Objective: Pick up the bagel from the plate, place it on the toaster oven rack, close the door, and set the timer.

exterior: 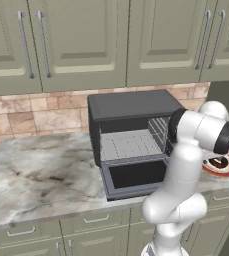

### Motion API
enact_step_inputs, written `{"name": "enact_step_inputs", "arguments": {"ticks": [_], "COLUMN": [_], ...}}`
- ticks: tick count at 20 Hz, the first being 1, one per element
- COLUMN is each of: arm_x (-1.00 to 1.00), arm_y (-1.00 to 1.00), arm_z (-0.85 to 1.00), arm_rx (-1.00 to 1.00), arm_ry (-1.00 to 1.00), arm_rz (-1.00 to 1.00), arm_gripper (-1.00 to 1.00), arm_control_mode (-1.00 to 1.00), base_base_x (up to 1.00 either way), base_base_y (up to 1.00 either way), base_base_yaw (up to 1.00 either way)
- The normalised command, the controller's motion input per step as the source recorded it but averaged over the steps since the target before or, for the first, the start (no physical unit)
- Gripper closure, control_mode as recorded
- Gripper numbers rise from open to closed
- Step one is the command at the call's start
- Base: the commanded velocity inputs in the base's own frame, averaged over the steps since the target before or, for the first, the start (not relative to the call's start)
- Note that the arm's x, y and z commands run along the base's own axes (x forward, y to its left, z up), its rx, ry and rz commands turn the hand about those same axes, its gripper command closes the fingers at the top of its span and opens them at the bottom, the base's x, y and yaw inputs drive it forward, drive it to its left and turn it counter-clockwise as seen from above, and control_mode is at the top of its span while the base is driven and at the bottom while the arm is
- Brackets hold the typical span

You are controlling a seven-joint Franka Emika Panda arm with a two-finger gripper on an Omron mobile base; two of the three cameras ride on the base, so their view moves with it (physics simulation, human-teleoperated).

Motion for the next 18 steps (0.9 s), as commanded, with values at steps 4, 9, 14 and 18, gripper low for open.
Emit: {"name": "enact_step_inputs", "arguments": {"ticks": [4,9,14,18], "arm_x": [0.0,-0.02,-0.3,-0.69], "arm_y": [0.04,0.09,0.25,0.38], "arm_z": [-0.25,-0.04,0.44,0.98], "arm_rx": [0.0,0.0,0.0,0.0], "arm_ry": [0.0,0.0,-0.11,-0.23], "arm_rz": [-0.02,-0.05,-0.07,-0.03], "arm_gripper": [1.0,1.0,1.0,1.0], "arm_control_mode": [-1.0,-1.0,-1.0,-1.0], "base_base_x": [0.0,0.0,0.0,0.0], "base_base_y": [0.0,0.0,0.0,0.0], "base_base_yaw": [0.0,0.0,0.0,0.0]}}
